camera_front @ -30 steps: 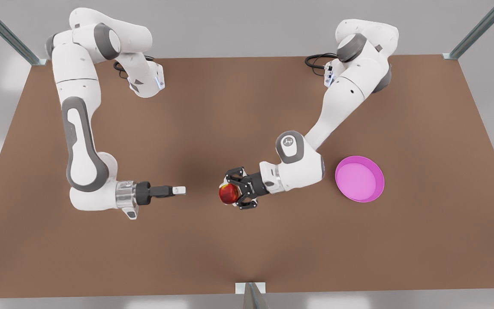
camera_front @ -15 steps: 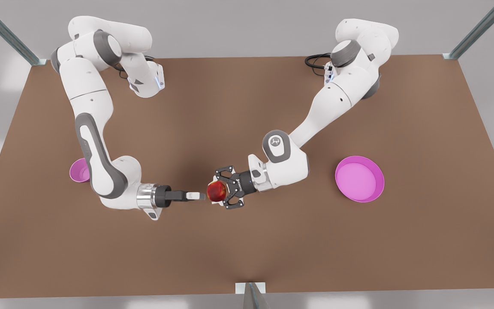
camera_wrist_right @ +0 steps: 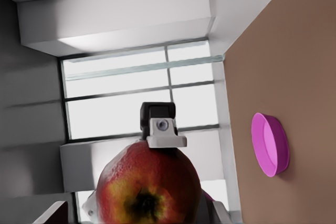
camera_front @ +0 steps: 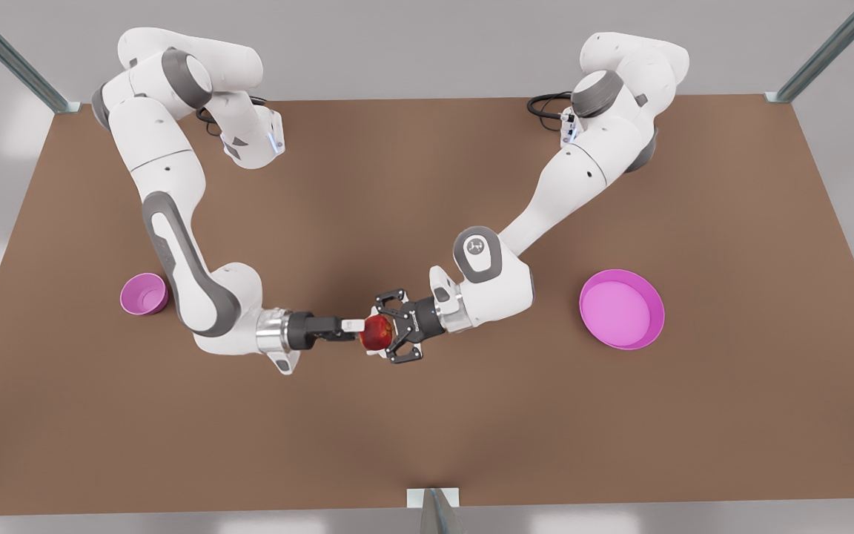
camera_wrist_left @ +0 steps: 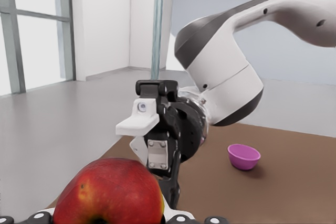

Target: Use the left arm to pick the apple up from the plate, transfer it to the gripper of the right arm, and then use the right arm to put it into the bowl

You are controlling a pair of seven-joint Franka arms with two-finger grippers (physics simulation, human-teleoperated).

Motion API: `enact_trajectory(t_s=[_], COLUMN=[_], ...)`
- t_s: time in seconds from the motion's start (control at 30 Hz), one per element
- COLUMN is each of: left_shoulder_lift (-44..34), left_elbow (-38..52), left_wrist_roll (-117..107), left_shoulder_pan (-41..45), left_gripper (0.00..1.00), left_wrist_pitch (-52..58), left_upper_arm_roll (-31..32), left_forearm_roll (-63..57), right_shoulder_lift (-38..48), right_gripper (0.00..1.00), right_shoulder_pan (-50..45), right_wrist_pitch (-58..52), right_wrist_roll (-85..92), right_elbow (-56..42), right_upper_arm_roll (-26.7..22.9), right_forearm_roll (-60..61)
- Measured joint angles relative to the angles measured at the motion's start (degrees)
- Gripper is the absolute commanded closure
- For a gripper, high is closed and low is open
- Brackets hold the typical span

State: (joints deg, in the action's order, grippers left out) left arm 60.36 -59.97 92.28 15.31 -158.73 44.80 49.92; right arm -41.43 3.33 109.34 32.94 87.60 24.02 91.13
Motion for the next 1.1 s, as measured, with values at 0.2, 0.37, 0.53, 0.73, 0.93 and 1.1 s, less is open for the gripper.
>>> enact_trajectory(t_s=[0.2, 0.37, 0.53, 0.73, 0.93, 1.1], left_shoulder_lift=[0.0, 0.8, 1.3, 1.4, 1.4, 1.4], left_elbow=[0.0, 0.8, 1.2, 1.2, 1.2, 1.2], left_wrist_roll=[2.6, 4.3, 5.5, 6.6, 7.4, 7.8], left_shoulder_pan=[0.0, 0.8, 1.3, 1.6, 1.6, 1.6], left_gripper=[0.38, 0.38, 0.38, 0.38, 0.38, 0.38], left_wrist_pitch=[-0.1, -0.2, -0.5, -1.0, -1.2, -1.3], left_upper_arm_roll=[0.0, 0.1, 0.2, 0.2, 0.2, 0.2], left_forearm_roll=[0.0, 0.0, 0.0, 0.0, 0.1, 0.1], right_shoulder_lift=[-3.5, -4.3, -4.4, -3.7, -2.1, -2.1], right_gripper=[0.00, 0.00, 0.00, 0.00, 0.28, 0.49], right_shoulder_pan=[0.1, 0.0, -1.3, -1.6, -1.4, -1.5], right_wrist_pitch=[0.0, -0.5, -0.6, -0.6, 0.0, 0.6], right_wrist_roll=[1.5, 2.5, 3.3, 4.1, 4.7, 5.4], right_elbow=[-3.4, -3.7, -4.1, -2.7, -1.1, -1.0], right_upper_arm_roll=[-0.6, -0.2, 0.0, 1.1, 2.2, 2.3], right_forearm_roll=[-1.2, -1.6, -1.4, -1.5, -1.6, -1.3])
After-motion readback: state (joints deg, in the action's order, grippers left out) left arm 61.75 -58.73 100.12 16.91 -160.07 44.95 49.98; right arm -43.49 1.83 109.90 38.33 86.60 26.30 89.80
